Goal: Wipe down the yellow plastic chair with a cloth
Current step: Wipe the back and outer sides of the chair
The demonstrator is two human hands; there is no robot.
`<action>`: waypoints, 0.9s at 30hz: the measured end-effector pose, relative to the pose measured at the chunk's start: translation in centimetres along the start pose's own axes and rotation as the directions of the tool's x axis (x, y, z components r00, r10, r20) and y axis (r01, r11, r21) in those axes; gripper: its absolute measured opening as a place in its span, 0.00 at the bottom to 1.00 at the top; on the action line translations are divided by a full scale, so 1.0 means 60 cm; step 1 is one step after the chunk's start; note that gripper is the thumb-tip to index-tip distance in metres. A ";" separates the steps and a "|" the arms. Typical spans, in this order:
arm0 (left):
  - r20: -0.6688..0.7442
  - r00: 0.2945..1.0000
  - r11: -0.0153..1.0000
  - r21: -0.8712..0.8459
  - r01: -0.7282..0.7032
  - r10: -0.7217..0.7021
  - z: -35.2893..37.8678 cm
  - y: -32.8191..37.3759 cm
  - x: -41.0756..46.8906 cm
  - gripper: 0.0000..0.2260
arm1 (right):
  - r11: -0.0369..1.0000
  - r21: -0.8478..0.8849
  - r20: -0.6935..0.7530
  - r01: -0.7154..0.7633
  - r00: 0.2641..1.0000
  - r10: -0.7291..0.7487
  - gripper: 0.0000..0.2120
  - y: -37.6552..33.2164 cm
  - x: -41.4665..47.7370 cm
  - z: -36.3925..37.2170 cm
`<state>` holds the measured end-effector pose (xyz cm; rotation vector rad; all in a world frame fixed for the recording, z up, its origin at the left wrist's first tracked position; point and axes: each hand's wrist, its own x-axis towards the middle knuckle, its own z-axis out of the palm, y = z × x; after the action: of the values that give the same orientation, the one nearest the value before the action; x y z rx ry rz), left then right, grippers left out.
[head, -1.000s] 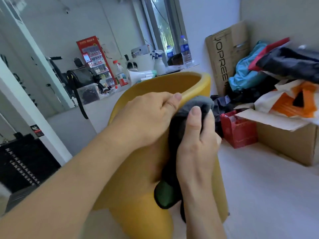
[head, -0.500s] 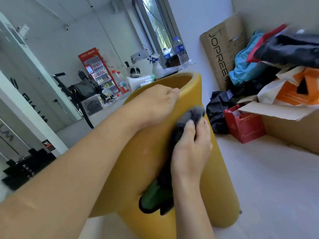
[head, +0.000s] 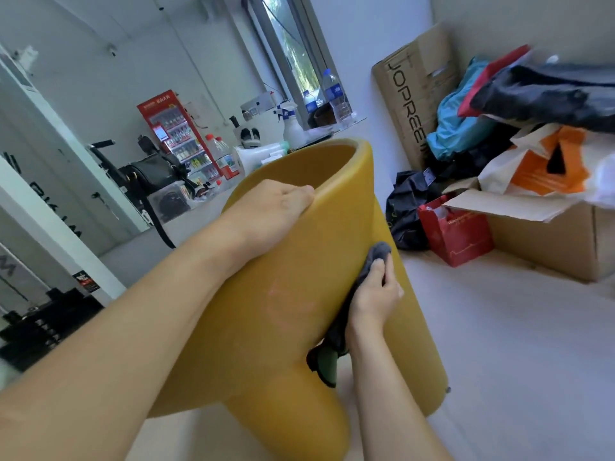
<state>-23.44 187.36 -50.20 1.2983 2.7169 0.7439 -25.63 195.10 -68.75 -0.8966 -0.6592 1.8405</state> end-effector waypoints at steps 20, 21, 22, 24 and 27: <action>-0.141 0.988 0.986 0.166 -0.030 0.054 0.021 0.009 0.031 0.23 | 0.997 0.032 -0.015 -0.072 0.997 0.072 0.19 0.025 -0.041 -0.005; -0.158 0.986 0.985 0.170 -0.028 0.055 0.024 0.014 0.038 0.22 | 0.998 0.027 -0.027 -0.059 0.998 0.060 0.19 0.009 -0.061 0.002; -0.166 0.985 0.987 0.158 -0.018 0.044 0.026 0.021 0.043 0.20 | 0.999 0.037 -0.034 0.026 0.999 -0.025 0.19 -0.018 -0.082 0.013; -0.105 0.994 0.999 0.041 -0.037 0.041 0.020 0.021 0.053 0.16 | 0.927 0.028 0.004 0.373 0.928 -0.373 0.19 -0.085 -0.133 0.038; 0.095 0.993 0.983 -0.178 -0.048 0.066 -0.007 -0.013 0.026 0.12 | 0.739 -0.068 0.110 0.670 0.742 -0.662 0.19 -0.128 -0.177 0.058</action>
<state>-25.11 187.91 -49.88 1.3393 2.4825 0.8751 -21.50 188.27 -57.78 -0.5394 -0.9865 1.1934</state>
